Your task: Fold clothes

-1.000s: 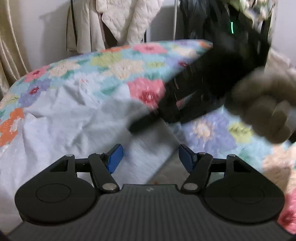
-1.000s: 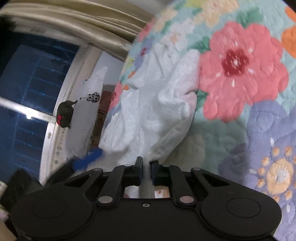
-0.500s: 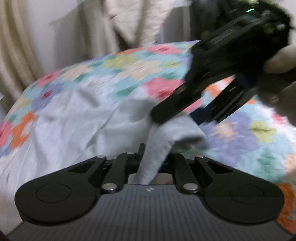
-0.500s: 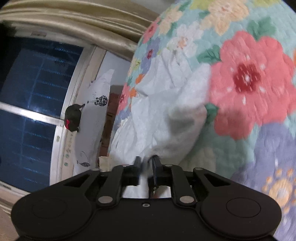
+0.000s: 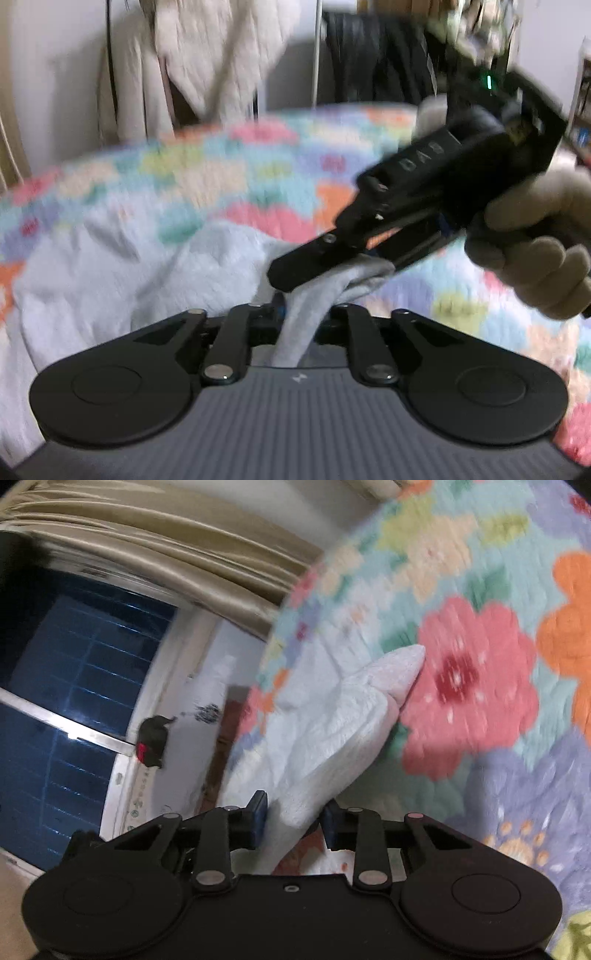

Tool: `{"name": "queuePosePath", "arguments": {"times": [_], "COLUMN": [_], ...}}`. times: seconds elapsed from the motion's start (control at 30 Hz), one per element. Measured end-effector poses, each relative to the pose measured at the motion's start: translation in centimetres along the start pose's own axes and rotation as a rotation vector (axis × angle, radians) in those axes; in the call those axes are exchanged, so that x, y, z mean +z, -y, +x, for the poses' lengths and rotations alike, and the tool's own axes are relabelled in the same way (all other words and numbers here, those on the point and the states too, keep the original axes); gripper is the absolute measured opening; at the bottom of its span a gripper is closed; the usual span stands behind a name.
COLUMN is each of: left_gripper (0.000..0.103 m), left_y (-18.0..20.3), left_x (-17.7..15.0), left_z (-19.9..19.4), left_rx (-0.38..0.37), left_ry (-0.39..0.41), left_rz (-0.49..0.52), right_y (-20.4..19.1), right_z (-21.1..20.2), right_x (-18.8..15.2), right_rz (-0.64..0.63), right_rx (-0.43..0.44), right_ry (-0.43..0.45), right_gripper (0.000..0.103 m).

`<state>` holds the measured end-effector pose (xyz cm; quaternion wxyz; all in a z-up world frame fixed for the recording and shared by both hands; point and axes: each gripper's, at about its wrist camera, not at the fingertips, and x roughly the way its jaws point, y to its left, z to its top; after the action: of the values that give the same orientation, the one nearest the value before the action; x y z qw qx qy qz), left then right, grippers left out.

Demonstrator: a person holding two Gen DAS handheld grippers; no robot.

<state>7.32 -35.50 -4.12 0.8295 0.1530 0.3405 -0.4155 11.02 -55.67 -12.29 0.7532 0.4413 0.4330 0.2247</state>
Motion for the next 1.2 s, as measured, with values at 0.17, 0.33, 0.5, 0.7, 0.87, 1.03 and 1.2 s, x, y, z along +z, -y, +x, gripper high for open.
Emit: {"name": "queuePosePath", "arguments": {"times": [0.17, 0.33, 0.5, 0.7, 0.87, 1.03, 1.2], "left_gripper": [0.053, 0.054, 0.059, 0.061, 0.061, 0.036, 0.038], "left_y": [-1.6, -7.8, -10.6, -13.4, -14.4, -13.9, -13.9], "left_x": [-3.6, -10.4, -14.7, -15.1, -14.8, -14.3, -14.9], "left_z": [-0.6, -6.3, -9.4, -7.8, -6.4, -7.2, -8.0], "left_rx": [0.024, 0.018, 0.095, 0.214, 0.225, 0.287, 0.292], "left_ry": [-0.137, -0.25, -0.201, -0.069, -0.033, -0.035, -0.023], "left_rz": [-0.199, -0.755, -1.089, -1.186, -1.117, -1.022, -1.04], "right_y": [0.7, 1.3, 0.6, -0.6, -2.0, -1.3, 0.1], "right_z": [0.9, 1.8, 3.2, 4.0, 2.9, 1.3, 0.4], "right_x": [0.3, 0.6, 2.0, 3.5, 3.8, 2.8, 1.3], "right_rz": [-0.016, -0.033, -0.045, -0.016, -0.056, -0.054, -0.04], "right_rx": [-0.034, -0.068, 0.001, 0.107, 0.109, 0.074, -0.021], "right_ry": [0.007, 0.014, 0.045, 0.088, 0.09, 0.09, 0.064], "right_gripper": [0.036, 0.013, 0.012, 0.012, 0.012, 0.012, 0.012]}}
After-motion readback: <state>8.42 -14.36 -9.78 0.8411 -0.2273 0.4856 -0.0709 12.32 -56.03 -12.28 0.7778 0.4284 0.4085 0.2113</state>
